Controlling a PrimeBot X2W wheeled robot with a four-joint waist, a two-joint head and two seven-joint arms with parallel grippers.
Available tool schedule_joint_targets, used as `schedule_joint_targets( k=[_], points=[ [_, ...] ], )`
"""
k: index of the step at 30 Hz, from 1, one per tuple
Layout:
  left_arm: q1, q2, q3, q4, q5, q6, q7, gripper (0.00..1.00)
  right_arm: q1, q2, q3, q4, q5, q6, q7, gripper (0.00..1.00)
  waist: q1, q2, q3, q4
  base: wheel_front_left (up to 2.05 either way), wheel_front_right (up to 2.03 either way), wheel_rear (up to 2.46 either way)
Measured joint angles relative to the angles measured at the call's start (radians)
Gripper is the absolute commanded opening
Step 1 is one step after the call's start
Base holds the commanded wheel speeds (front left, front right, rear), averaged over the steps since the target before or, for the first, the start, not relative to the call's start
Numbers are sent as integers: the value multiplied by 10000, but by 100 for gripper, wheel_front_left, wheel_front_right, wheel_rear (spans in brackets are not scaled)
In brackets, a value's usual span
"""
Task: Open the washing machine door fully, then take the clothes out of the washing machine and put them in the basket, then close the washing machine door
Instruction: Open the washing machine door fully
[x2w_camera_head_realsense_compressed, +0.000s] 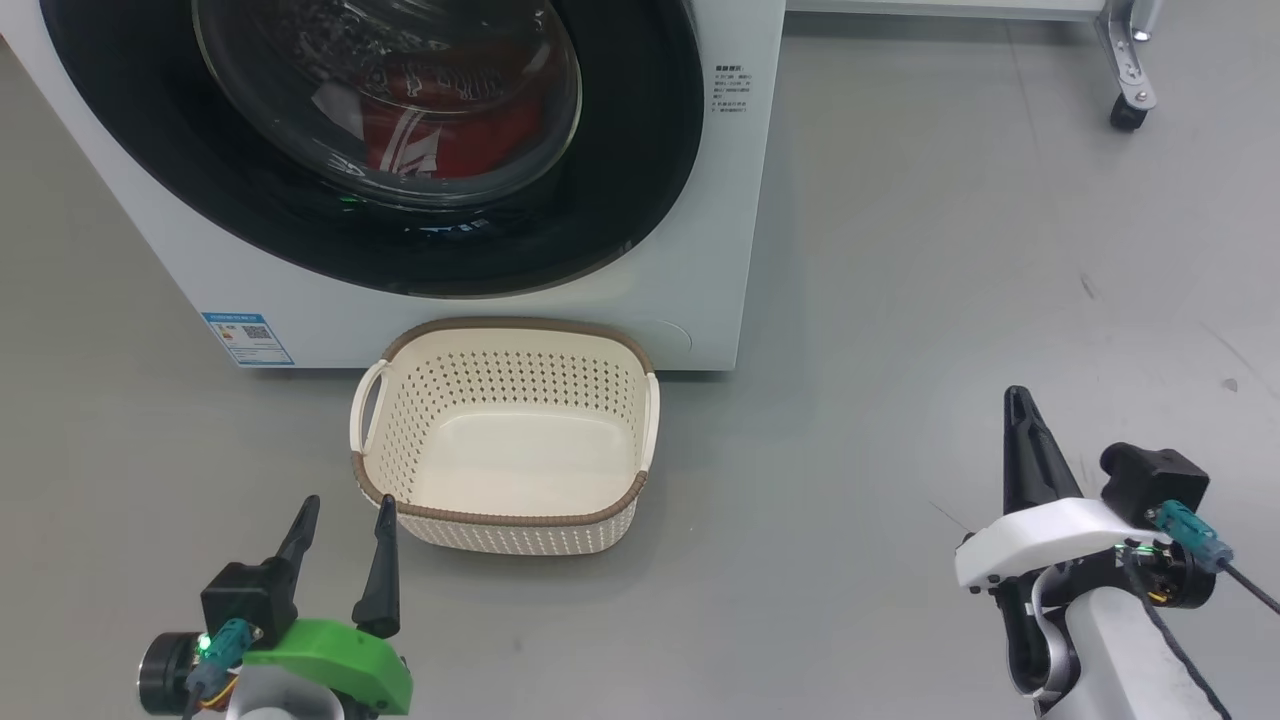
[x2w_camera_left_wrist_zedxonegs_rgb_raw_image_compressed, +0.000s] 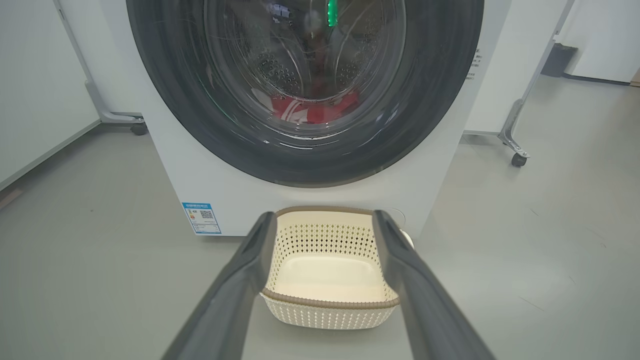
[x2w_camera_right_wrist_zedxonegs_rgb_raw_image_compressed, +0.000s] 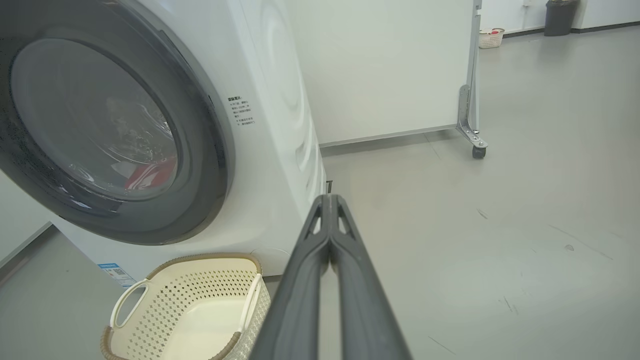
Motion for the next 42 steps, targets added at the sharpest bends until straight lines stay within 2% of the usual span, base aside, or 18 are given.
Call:
schedule_joint_targets(
  k=[4,9,14,18,28,33,42],
  points=[
    [-120,-19,-71,-8,40,-75,-2,100,-119,-4,-290,2,1536,186,0,0,0,0,165,97,0,0,0],
    [-243,-63,-190,-8,79,-81,-2,100,-371,0,-520,-67,4065,443,23,0,0,0,425,256,0,0,0],
    [-430,-96,-293,-2,84,-165,-2,100,-699,0,-844,-94,6786,552,347,0,0,0,704,463,0,0,0],
    [-637,-194,-437,-10,171,-176,-2,100,-1040,-2,-1126,-100,8061,566,696,0,0,0,939,675,0,0,0],
    [-987,-257,-625,-46,180,-251,-2,100,-2694,-27,-1499,-529,9148,640,1678,0,0,0,1656,1072,0,0,0],
    [-1316,-290,-836,-107,182,-261,-2,100,-3687,-151,-1569,-679,9208,403,2357,0,0,0,2128,1281,0,0,0],
    [-1856,-359,-1024,-196,182,-267,-2,100,-5344,-986,-1586,-943,9225,-128,3306,0,0,0,2992,1779,0,0,0]
  ],
)
